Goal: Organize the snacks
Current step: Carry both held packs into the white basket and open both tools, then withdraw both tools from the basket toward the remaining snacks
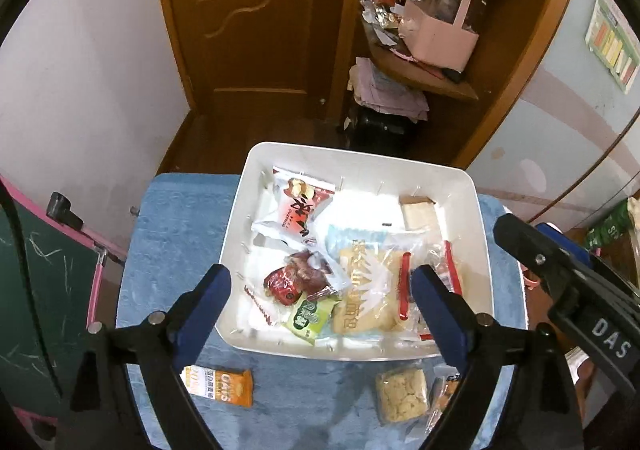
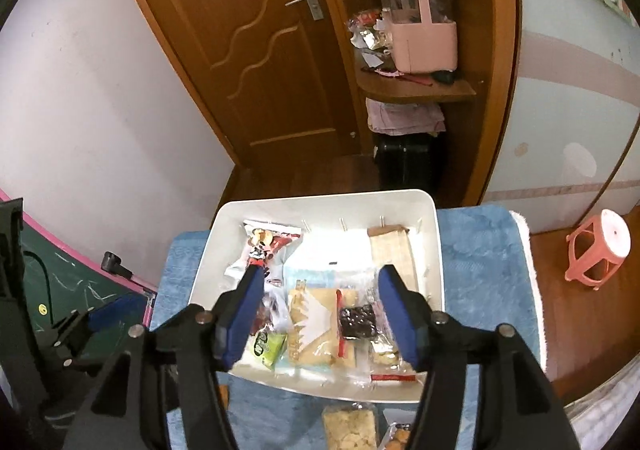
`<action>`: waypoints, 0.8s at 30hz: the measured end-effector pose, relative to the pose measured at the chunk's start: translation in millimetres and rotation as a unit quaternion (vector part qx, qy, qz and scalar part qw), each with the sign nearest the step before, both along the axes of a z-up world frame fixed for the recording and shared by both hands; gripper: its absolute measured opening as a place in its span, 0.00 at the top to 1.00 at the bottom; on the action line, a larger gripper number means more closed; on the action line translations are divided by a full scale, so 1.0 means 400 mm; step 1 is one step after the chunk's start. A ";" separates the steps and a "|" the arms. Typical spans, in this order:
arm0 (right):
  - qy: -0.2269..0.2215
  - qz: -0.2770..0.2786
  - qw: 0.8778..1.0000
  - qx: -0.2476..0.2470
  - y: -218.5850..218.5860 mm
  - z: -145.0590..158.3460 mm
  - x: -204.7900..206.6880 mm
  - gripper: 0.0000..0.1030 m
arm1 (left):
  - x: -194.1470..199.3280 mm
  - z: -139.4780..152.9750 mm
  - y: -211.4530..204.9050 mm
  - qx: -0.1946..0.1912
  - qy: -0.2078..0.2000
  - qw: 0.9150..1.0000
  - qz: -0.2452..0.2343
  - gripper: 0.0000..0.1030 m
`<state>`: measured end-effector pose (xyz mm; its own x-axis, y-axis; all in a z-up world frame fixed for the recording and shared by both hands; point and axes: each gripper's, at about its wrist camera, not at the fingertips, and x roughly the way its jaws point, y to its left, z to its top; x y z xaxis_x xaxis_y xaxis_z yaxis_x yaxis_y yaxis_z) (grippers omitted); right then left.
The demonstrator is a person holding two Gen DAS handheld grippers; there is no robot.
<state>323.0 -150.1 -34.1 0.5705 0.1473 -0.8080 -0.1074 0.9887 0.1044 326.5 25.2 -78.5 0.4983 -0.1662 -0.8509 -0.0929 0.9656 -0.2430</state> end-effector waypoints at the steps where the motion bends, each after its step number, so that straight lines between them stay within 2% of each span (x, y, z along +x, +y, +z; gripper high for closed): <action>1: -0.001 -0.001 1.000 0.002 -0.004 -0.001 -0.004 0.35 | 0.000 -0.003 0.000 0.001 0.003 1.000 0.000 0.12; 11: -0.004 0.008 1.000 -0.003 -0.002 0.002 -0.055 0.35 | -0.042 -0.003 0.003 -0.004 0.003 1.000 0.005 0.12; 24: -0.015 0.010 1.000 0.012 0.008 0.046 -0.175 0.35 | -0.174 0.066 -0.005 0.009 -0.028 0.999 -0.028 0.12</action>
